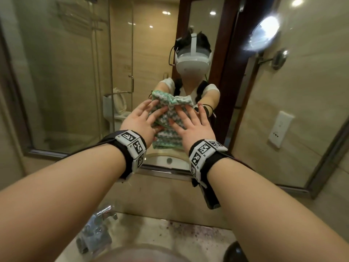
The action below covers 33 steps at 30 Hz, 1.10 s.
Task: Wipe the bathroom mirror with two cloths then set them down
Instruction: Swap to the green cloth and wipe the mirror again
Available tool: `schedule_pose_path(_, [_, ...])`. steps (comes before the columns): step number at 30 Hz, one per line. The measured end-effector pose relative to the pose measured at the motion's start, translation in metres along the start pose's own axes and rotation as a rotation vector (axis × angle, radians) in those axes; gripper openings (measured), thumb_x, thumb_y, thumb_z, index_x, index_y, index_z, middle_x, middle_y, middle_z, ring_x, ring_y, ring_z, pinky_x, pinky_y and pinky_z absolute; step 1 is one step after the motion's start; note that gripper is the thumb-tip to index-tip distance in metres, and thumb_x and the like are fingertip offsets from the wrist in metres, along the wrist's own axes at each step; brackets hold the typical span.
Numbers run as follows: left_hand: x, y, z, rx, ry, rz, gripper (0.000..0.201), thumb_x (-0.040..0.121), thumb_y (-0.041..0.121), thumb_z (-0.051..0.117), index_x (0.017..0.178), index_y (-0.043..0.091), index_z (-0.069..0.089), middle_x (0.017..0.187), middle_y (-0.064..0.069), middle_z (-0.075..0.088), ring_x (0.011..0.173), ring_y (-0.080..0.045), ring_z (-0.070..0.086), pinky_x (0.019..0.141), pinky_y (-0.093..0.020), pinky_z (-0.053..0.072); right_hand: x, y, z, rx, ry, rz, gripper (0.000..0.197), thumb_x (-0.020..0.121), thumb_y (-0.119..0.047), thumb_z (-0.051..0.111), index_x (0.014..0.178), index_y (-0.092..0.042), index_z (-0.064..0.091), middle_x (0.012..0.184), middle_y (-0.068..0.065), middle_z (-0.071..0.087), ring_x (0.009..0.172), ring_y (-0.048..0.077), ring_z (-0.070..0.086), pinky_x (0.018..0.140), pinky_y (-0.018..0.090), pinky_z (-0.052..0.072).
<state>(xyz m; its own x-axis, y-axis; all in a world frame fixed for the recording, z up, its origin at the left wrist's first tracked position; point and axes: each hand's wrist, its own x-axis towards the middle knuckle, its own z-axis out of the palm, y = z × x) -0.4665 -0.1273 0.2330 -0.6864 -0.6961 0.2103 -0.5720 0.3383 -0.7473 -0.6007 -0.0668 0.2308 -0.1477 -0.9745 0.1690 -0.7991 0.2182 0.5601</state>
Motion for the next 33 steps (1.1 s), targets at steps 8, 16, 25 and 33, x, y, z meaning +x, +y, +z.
schedule_pose_path(8, [-0.001,0.002,-0.003,-0.021,-0.008,0.001,0.052,0.097,0.055,0.02,0.146,0.041,0.011,0.152,-0.005,-0.027,0.139,-0.033,-0.023,0.102,-0.045,-0.027,-0.002,0.008,-0.002,-0.033,0.029,-0.031,0.072,0.095,-0.037,0.04,0.148,-0.035,-0.008,0.153,0.001,-0.027,0.139,0.028,-0.028,0.104,0.053,-0.025])
schedule_pose_path(16, [0.006,0.014,-0.02,-0.022,0.014,0.031,0.051,0.097,0.054,0.02,0.146,0.043,0.011,0.151,-0.006,-0.027,0.139,-0.034,-0.024,0.098,-0.046,-0.028,-0.013,0.033,0.005,-0.078,0.023,-0.031,0.072,0.095,-0.037,0.04,0.147,-0.037,-0.009,0.153,0.001,-0.027,0.139,0.027,-0.028,0.107,0.055,-0.023])
schedule_pose_path(25, [0.033,0.055,-0.077,-0.074,0.153,0.131,0.055,0.097,0.054,0.021,0.148,0.039,0.006,0.15,-0.008,-0.03,0.138,-0.036,-0.025,0.099,-0.045,-0.028,-0.053,0.101,0.028,-0.138,-0.086,0.087,0.082,0.091,-0.038,0.047,0.145,-0.039,-0.015,0.151,0.002,-0.031,0.138,0.027,-0.03,0.108,0.055,-0.021])
schedule_pose_path(33, [0.062,0.11,-0.15,-0.112,0.266,0.213,0.057,0.096,0.055,0.026,0.148,0.04,0.008,0.15,-0.01,-0.03,0.138,-0.039,-0.023,0.095,-0.048,-0.03,-0.094,0.175,0.06,-0.204,-0.181,0.248,0.068,0.097,-0.035,0.034,0.146,-0.037,-0.013,0.15,0.004,-0.032,0.139,0.029,-0.027,0.107,0.052,-0.022])
